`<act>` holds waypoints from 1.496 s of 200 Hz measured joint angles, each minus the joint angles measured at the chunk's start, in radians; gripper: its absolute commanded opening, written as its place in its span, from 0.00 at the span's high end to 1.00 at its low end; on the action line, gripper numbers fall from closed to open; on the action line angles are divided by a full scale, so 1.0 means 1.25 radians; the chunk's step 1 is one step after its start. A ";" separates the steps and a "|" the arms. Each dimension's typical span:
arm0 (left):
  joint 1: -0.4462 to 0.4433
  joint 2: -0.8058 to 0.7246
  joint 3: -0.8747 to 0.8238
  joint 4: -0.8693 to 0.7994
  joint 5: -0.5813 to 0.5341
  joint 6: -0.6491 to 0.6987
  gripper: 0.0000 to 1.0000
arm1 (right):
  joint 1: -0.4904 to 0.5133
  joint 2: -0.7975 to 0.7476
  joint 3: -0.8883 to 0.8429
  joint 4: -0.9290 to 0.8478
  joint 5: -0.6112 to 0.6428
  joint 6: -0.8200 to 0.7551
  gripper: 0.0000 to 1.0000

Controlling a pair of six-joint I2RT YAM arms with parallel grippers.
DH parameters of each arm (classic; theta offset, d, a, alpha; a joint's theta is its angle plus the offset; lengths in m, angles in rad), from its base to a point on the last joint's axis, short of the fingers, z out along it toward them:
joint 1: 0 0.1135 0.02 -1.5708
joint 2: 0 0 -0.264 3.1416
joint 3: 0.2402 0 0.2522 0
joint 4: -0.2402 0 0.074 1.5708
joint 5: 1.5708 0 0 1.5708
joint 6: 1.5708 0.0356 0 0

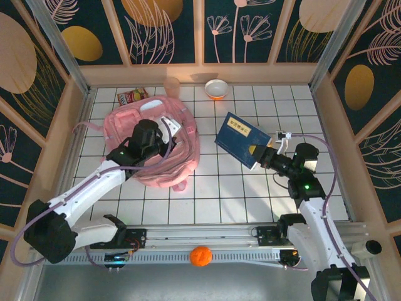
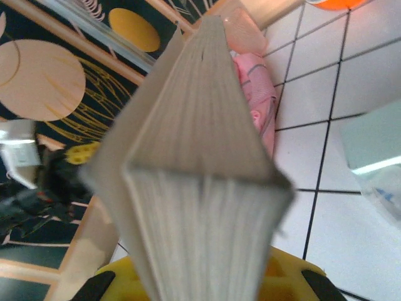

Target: Pack the student bag

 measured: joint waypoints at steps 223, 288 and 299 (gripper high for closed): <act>-0.001 0.340 0.099 -0.208 -0.190 0.031 0.08 | 0.038 -0.004 0.002 -0.062 0.012 0.038 1.00; 0.000 0.323 0.084 -0.203 -0.099 0.034 0.05 | 0.038 -0.004 0.002 -0.074 0.012 0.034 1.00; 0.000 0.315 0.077 -0.203 -0.099 0.037 0.05 | 0.038 -0.002 0.002 -0.074 0.012 0.034 1.00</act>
